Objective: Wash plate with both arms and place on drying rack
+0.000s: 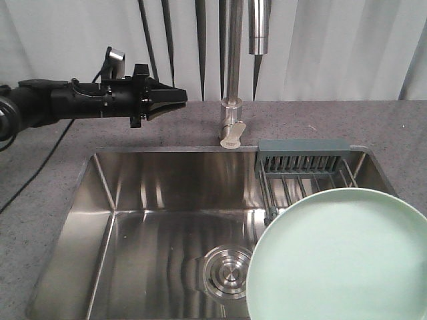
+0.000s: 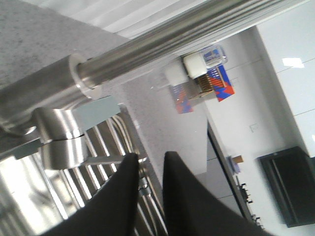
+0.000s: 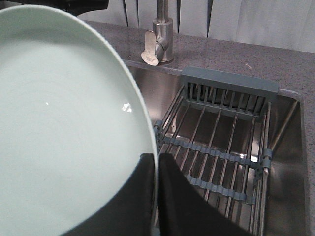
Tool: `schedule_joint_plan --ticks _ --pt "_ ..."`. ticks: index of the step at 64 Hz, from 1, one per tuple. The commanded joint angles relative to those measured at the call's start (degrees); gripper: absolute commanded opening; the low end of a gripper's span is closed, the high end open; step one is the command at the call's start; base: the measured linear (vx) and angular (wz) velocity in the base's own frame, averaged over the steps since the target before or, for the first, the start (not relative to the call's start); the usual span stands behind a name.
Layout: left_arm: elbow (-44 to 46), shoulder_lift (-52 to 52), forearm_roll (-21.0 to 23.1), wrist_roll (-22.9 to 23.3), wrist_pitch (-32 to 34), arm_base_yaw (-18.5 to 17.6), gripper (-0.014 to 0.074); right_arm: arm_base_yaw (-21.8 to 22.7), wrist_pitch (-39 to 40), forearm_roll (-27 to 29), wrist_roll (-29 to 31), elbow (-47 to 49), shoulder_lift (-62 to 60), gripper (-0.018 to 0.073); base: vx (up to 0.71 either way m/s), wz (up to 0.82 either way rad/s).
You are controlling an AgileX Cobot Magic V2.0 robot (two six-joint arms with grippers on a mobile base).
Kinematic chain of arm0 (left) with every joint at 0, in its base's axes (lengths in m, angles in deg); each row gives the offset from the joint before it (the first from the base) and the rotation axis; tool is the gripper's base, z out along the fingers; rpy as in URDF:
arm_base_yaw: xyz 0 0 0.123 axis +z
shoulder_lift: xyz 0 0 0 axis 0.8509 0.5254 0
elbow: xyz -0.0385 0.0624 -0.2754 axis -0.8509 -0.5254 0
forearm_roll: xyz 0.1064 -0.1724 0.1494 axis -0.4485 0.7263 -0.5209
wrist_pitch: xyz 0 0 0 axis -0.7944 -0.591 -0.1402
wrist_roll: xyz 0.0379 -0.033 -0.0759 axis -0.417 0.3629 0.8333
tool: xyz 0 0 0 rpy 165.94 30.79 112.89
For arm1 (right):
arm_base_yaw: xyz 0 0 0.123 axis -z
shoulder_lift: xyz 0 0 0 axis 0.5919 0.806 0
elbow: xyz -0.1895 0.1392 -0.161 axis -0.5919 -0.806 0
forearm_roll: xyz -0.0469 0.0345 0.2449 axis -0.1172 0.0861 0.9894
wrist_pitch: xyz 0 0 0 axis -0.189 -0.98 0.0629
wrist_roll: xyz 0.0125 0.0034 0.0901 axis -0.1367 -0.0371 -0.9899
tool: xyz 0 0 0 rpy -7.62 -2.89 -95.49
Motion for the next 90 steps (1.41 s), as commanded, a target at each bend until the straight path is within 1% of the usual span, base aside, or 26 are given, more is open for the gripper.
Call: schedule_joint_plan --ticks 1,9,12,15,21,27,38,45,52,56,62,69,78,85,90 --pt "1.63 -6.95 -3.40 3.25 -4.57 1.23 -0.0008 0.18 4.47 0.69 -0.04 1.52 0.53 -0.0002 0.00 0.00" --pt "1.63 -11.97 -14.38 7.38 -4.57 2.20 -0.0007 0.18 4.47 0.69 -0.04 1.52 0.53 -0.0002 0.00 0.00" --pt "1.63 -13.96 -17.90 8.18 -4.56 2.20 -0.0007 0.18 4.47 0.69 -0.04 1.52 0.53 -0.0002 0.00 0.00" --pt "1.63 -16.71 -22.35 9.05 -4.51 2.20 -0.0007 0.18 4.47 0.69 -0.04 1.52 0.53 -0.0002 0.00 0.00" --pt "1.63 -21.44 -28.41 10.64 -4.51 2.01 -0.0007 0.18 4.47 0.69 -0.04 1.52 0.53 -0.0002 0.00 0.00" --pt "1.63 -26.82 -32.92 12.04 -4.51 2.01 -0.0007 0.18 4.47 0.69 -0.04 1.52 0.53 -0.0002 0.00 0.00" --pt "1.40 -36.36 -39.27 13.82 -4.51 2.01 -0.0006 0.18 4.47 0.69 -0.04 1.52 0.53 -0.0002 0.00 0.00" --pt "-2.01 -42.85 -40.33 13.88 -4.23 2.01 -0.0006 0.18 4.47 0.69 -0.04 1.52 0.53 -0.0002 0.00 0.00" --pt "-10.40 -50.82 -40.33 11.74 -2.56 2.01 -0.0006 0.18 4.47 0.69 -0.04 1.52 0.53 -0.0002 0.00 0.00" --pt "-17.03 -55.86 -40.33 10.49 -0.33 2.01 -0.0006 0.18 4.47 0.69 -0.04 1.52 0.53 -0.0002 0.00 0.00" --pt "-28.87 -64.08 -40.33 8.17 4.62 2.01 -0.0006 0.18 4.47 0.69 -0.04 1.52 0.53 -0.0002 0.00 0.00" --pt "-43.61 -73.96 -40.27 7.14 10.40 2.01 -0.0006 0.18 4.47 0.69 -0.04 1.52 0.53 -0.0002 0.00 0.00" --pt "-59.35 -84.60 -40.27 5.93 19.20 2.01 -0.0006 0.18 4.67 0.69 -0.04 1.52 0.53 -0.0002 0.00 0.00" --pt "-68.92 -91.17 -40.11 5.57 25.08 2.01 -0.0006 0.18 4.67 0.69 -0.04 1.52 0.53 -0.0002 0.00 0.00" --pt "-73.83 -94.52 -39.95 5.79 26.83 2.01 -0.0006 0.18 4.67 0.69 -0.04 1.52 0.53 -0.0002 0.00 0.00"
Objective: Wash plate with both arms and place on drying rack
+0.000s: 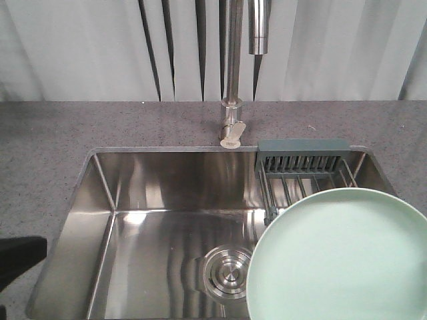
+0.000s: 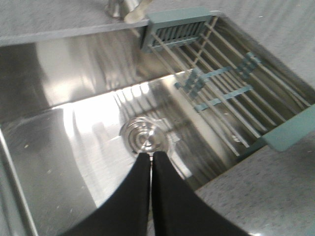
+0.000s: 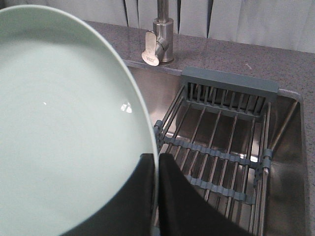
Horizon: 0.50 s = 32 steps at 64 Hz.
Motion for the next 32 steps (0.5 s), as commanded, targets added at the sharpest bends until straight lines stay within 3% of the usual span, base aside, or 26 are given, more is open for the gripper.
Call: schedule_joint_plan --ticks 1,16,32 --pt "-3.90 -3.61 3.18 0.01 5.71 -0.03 -0.0006 0.18 4.67 0.69 -0.04 1.52 0.53 -0.0002 0.00 0.00" --pt "-12.08 -11.18 3.25 -0.42 8.01 -0.03 -0.0006 0.18 3.22 1.14 -0.23 1.52 0.53 -0.0002 0.00 0.00" --pt "-12.71 -15.03 3.25 -0.22 10.60 -0.03 -0.0006 0.18 -1.24 2.69 -3.05 5.81 2.24 -0.0002 0.00 0.00"
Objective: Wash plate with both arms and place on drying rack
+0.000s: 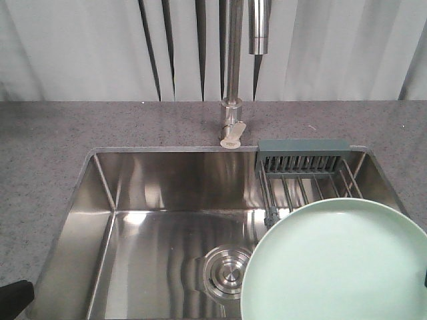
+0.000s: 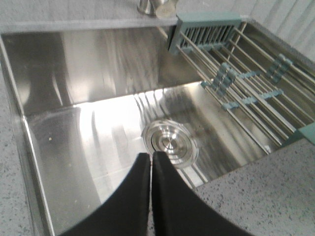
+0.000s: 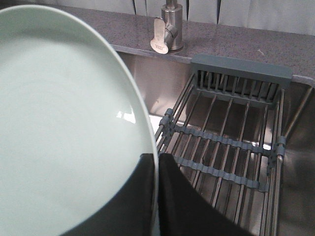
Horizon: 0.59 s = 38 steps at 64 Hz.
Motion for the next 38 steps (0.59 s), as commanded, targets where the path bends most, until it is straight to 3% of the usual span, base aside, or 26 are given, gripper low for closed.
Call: schedule_joint_plan --ticks 1,8,15,26,38 --pt "1.44 0.13 2.67 -0.02 2.93 -0.03 -0.0006 0.18 1.76 0.93 -3.03 5.69 3.02 -0.0002 0.00 0.00" --pt "1.38 0.13 2.54 -0.02 2.91 -0.03 -0.0006 0.18 -3.08 -0.84 -7.27 14.00 9.88 -0.0002 0.00 0.00" --pt "1.38 0.13 2.54 -0.02 2.86 -0.03 -0.0006 0.18 -7.88 -1.92 -7.43 22.16 18.64 -0.0002 0.00 0.00" --pt "1.38 0.13 2.54 -0.02 2.73 -0.03 -0.0006 0.18 -11.88 -3.55 -4.30 27.43 32.54 -0.0002 0.00 0.00" --pt "1.38 0.13 2.54 -0.02 2.73 -0.03 -0.0006 -0.48 -11.16 2.51 1.32 27.24 45.43 -0.0002 0.00 0.00"
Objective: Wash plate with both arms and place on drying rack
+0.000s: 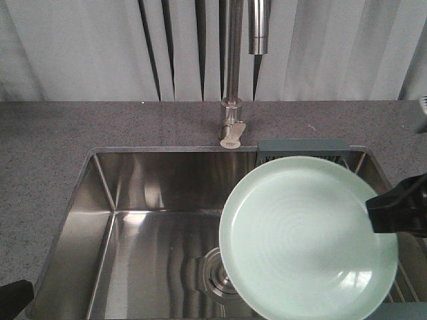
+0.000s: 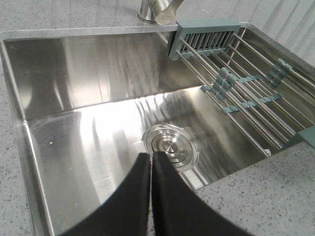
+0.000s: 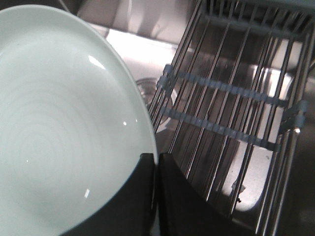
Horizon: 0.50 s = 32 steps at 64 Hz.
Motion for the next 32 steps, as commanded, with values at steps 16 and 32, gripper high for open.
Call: schedule_joint_plan --ticks 16,32 --pt "1.48 0.36 2.42 -0.02 2.53 -0.03 -0.0006 -12.02 17.40 4.37 -1.79 1.74 18.23 -0.0002 0.00 0.00" --pt "1.48 0.36 2.42 -0.02 2.53 -0.03 -0.0006 -11.96 27.64 3.38 -4.85 9.06 30.47 -0.0002 0.00 0.00"
